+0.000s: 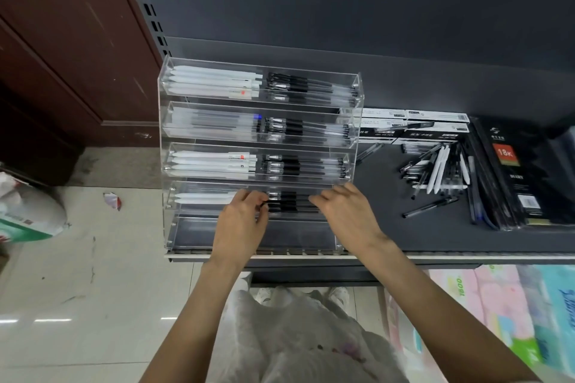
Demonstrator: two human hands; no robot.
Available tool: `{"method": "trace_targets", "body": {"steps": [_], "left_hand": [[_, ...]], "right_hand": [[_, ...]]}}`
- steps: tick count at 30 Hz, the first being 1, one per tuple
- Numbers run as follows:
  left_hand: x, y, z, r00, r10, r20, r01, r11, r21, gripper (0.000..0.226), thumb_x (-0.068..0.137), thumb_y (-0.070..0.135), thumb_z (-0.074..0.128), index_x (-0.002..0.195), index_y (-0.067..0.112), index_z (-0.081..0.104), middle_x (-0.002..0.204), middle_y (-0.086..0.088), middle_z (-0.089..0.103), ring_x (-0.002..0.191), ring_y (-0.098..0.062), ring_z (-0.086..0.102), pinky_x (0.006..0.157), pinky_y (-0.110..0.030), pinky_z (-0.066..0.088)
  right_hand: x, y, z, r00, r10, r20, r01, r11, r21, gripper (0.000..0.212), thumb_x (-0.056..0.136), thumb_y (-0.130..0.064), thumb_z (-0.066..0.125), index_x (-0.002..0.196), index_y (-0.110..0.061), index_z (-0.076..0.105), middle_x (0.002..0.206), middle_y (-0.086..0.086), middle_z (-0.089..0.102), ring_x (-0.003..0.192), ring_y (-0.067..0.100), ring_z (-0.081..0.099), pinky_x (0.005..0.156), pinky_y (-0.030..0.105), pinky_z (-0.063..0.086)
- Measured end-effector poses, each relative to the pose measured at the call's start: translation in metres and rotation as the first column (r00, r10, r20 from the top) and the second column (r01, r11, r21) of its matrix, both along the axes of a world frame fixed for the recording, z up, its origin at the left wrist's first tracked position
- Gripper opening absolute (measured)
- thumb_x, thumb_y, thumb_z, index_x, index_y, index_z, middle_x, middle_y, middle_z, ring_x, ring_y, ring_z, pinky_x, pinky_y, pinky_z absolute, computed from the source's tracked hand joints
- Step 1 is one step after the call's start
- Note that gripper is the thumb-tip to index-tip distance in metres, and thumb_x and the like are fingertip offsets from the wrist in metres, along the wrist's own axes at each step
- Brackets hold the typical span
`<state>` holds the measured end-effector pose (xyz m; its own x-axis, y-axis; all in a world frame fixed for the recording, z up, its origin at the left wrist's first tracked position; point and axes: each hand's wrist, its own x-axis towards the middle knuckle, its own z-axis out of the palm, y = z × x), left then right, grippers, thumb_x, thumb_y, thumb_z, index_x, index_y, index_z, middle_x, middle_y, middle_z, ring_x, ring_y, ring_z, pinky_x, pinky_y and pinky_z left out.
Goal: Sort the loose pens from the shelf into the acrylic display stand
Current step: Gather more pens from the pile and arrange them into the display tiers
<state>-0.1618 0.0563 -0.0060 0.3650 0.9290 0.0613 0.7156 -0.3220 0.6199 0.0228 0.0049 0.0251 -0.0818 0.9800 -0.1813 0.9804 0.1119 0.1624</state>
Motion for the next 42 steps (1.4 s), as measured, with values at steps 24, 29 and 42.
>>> {"method": "trace_targets", "body": {"steps": [24,29,42], "left_hand": [[0.244,-0.024,-0.02,0.971,-0.167,-0.17,0.179,0.982,0.056,0.053,0.081,0.021,0.066,0.13,0.012,0.05,0.129,-0.01,0.05,0.118,-0.032,0.045,0.101,-0.043,0.039],[0.263,-0.003,-0.037,0.894,-0.04,-0.447,0.021,0.999,-0.047,0.067,0.085,0.031,0.06,0.143,0.014,0.033,0.145,-0.01,0.036,0.13,-0.032,0.034,0.105,-0.047,0.031],[0.283,0.026,-0.043,0.868,-0.096,-0.487,0.084,0.995,-0.046,0.034,0.091,0.024,0.056,0.122,0.011,0.053,0.118,-0.015,0.051,0.111,-0.035,0.046,0.093,-0.044,0.04]], "right_hand": [[0.225,-0.121,-0.051,0.726,-0.491,-0.481,0.602,0.792,0.099,0.057,0.072,-0.005,0.074,0.125,-0.016,0.058,0.125,0.011,0.055,0.107,0.036,0.057,0.08,0.045,0.056],[0.241,-0.098,-0.054,0.774,-0.422,-0.472,0.494,0.869,0.033,0.067,0.076,-0.014,0.073,0.136,-0.024,0.045,0.144,0.009,0.037,0.122,0.033,0.045,0.091,0.042,0.052],[0.264,-0.074,-0.059,0.792,-0.38,-0.478,0.43,0.903,-0.004,0.064,0.085,-0.026,0.067,0.142,-0.02,0.037,0.141,0.01,0.034,0.125,0.027,0.041,0.092,0.035,0.051]]}}
